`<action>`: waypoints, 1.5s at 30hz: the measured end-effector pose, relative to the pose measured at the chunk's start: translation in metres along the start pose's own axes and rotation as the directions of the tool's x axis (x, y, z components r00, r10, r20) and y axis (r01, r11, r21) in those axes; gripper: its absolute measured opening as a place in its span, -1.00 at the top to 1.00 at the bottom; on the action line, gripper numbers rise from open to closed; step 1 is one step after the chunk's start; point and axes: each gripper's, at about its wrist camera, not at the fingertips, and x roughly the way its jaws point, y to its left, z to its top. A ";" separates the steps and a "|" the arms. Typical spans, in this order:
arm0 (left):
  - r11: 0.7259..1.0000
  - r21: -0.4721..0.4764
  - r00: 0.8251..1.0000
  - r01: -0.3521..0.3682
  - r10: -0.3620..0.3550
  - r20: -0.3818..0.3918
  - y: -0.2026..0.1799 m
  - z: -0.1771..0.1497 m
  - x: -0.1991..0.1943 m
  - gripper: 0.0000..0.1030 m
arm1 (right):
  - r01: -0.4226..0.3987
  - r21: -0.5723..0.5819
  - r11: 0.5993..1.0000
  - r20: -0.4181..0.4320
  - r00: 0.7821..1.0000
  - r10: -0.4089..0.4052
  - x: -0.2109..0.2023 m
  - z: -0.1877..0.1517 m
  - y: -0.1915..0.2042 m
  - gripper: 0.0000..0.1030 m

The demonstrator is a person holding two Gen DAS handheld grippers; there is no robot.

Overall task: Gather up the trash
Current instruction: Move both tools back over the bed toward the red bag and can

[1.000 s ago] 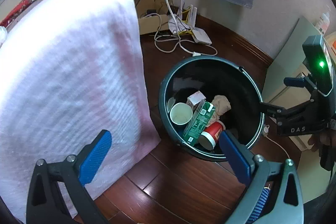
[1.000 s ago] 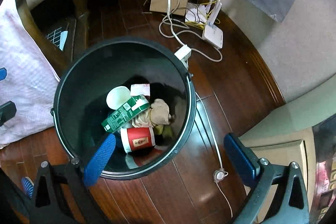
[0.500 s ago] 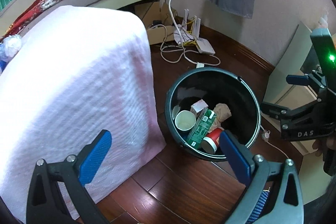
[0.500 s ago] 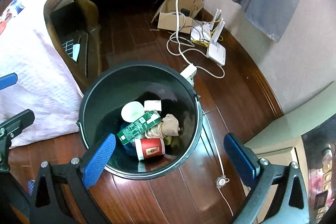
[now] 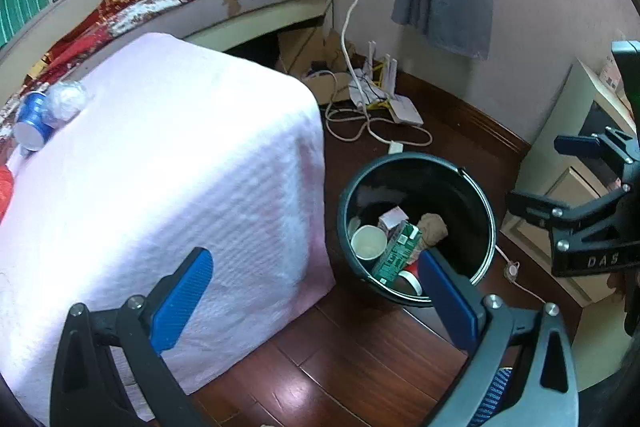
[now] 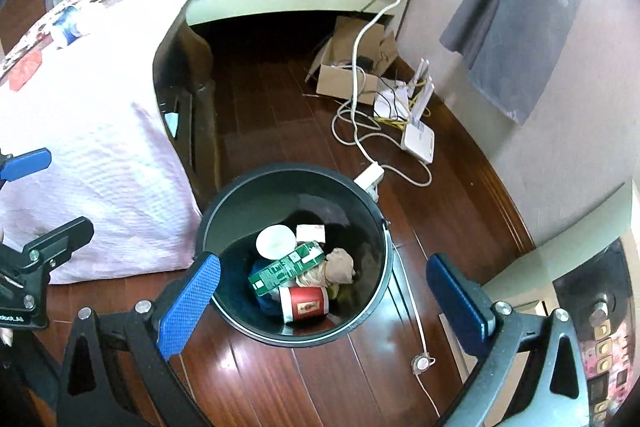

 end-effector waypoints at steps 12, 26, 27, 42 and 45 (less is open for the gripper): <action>0.999 -0.030 0.998 -0.032 0.033 0.054 0.021 -0.001 -0.029 -0.99 | -0.033 -0.009 0.999 0.053 0.998 0.034 -0.028 0.007 0.026 -1.00; 0.991 -0.098 0.991 -0.090 0.099 0.092 0.070 -0.011 -0.056 -0.99 | -0.093 -0.059 0.994 0.116 0.988 0.099 -0.044 0.035 0.076 -1.00; 0.990 -0.100 0.990 -0.101 0.110 0.091 0.076 -0.013 -0.058 -0.99 | -0.103 -0.058 0.993 0.120 0.987 0.110 -0.044 0.037 0.079 -1.00; 0.925 -0.277 0.953 -0.261 0.292 0.078 0.205 -0.043 -0.082 -0.99 | -0.312 -0.151 0.938 0.172 0.926 0.336 -0.046 0.089 0.186 -1.00; 0.907 -0.305 0.943 -0.291 0.325 0.067 0.235 -0.047 -0.083 -0.99 | -0.299 -0.181 0.937 0.168 0.929 0.329 -0.043 0.107 0.212 -1.00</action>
